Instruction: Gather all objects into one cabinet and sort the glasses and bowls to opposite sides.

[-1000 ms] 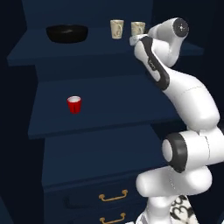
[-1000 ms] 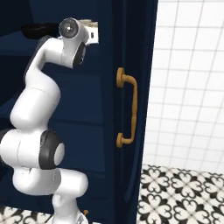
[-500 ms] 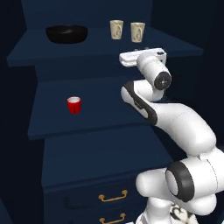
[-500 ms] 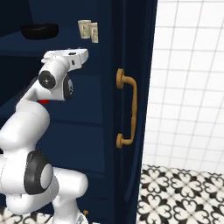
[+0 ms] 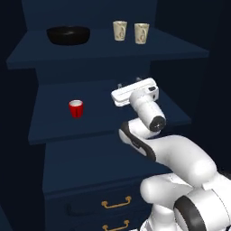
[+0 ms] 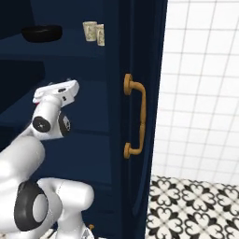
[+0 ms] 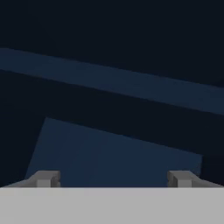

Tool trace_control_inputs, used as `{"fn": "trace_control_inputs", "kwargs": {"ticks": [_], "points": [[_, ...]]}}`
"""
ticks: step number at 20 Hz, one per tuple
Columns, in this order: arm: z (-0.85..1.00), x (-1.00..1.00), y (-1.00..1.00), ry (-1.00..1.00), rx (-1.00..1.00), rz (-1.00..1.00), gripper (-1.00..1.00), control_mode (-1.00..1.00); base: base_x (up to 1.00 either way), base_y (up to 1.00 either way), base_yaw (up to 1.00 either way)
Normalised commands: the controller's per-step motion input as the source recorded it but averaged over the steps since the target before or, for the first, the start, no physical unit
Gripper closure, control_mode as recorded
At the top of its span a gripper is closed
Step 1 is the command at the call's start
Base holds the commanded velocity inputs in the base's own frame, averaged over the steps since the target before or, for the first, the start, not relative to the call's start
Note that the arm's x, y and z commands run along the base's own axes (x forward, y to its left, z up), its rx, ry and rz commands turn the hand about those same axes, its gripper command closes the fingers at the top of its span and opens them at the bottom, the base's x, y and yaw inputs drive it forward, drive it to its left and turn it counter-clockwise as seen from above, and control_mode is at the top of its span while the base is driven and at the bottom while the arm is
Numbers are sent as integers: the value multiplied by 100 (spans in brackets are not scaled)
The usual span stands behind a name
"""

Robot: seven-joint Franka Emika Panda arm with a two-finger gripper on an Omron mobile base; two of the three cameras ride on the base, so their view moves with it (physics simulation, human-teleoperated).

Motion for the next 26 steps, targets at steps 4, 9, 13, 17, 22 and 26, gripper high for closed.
{"fn": "trace_control_inputs", "kwargs": {"ticks": [4,9,13,17,22,26], "points": [[-32,-88,100,40,-7,0,-100,-100,0,0,0],[0,-7,100,57,-3,0,-100,-100,0,0,0],[-32,0,100,63,-5,0,-100,-100,0,0,0],[-93,0,86,50,-3,0,-100,-100,0,0,0],[-95,28,14,31,1,0,-100,-100,0,0,0],[-24,81,-3,3,0,-1,-100,-100,0,0,0]]}}
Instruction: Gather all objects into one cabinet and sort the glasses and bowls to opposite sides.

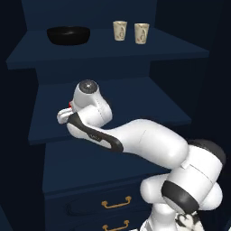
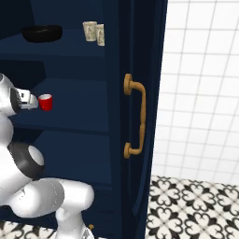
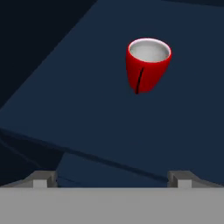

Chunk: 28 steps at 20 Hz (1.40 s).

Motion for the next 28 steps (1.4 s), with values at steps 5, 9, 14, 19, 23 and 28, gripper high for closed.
{"fn": "trace_control_inputs", "kwargs": {"ticks": [5,9,14,19,23,28], "points": [[-19,74,0,-1,-3,0,-100,-100,0,0,0],[-27,77,0,0,-4,0,-100,-100,0,0,0],[-16,61,2,0,-5,0,-100,-100,0,0,0],[-29,34,18,0,-7,0,-100,-100,0,0,0],[-18,39,23,0,-7,0,-100,-100,0,0,0],[-7,45,12,0,-3,0,-100,-100,0,0,0]]}}
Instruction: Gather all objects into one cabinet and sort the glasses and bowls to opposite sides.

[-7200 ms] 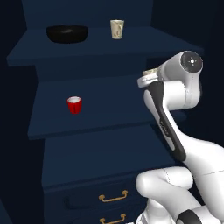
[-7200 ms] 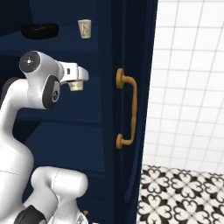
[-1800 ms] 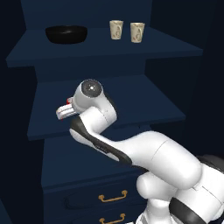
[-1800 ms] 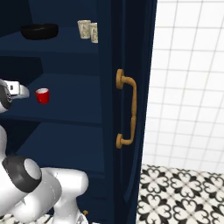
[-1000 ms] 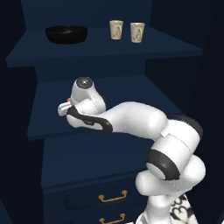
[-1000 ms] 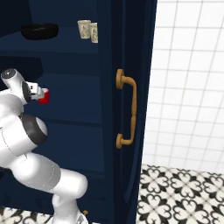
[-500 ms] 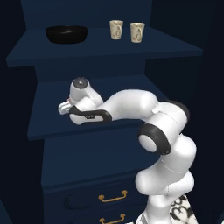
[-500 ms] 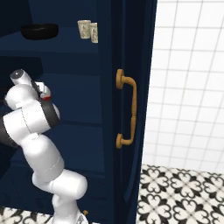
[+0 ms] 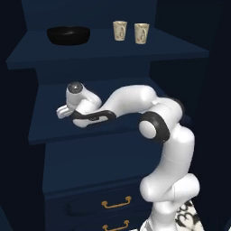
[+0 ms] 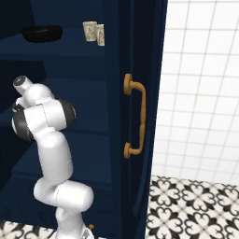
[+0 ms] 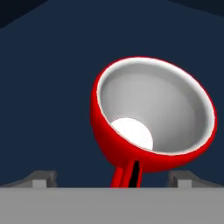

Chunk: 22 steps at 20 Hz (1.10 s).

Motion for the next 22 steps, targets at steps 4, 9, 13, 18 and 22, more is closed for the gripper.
{"fn": "trace_control_inputs", "kwargs": {"ticks": [4,9,13,18,22], "points": [[-15,13,0,0,-2,0,-100,-100,0,0,0],[-8,10,-8,0,-3,0,100,-100,0,0,0],[0,1,-33,0,-2,0,100,-100,0,0,0],[0,-20,-26,-4,-1,0,100,-100,0,0,0],[12,-79,-4,-17,-1,0,100,-100,0,0,0]]}}
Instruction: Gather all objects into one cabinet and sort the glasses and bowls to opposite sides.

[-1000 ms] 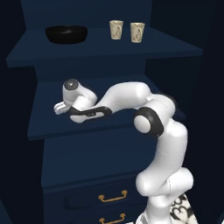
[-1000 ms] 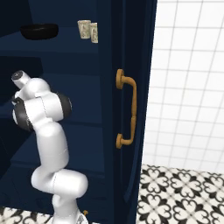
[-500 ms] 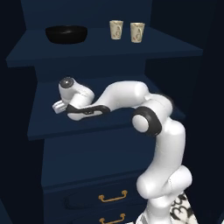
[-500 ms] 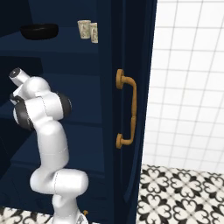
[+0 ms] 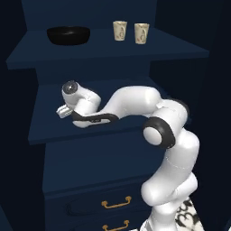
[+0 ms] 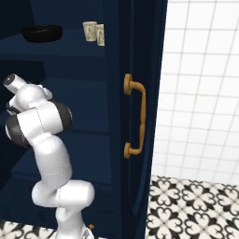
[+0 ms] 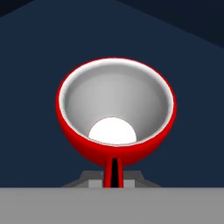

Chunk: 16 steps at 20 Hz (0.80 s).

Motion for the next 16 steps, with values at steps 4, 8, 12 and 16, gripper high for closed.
{"fn": "trace_control_inputs", "kwargs": {"ticks": [4,8,12,16], "points": [[54,-100,-14,-14,0,0,100,-100,0,0,0],[98,-87,-38,0,4,0,100,-100,0,0,0],[100,-60,-42,0,4,0,100,-100,0,0,0],[100,-63,-43,0,1,0,100,-100,0,0,0]]}}
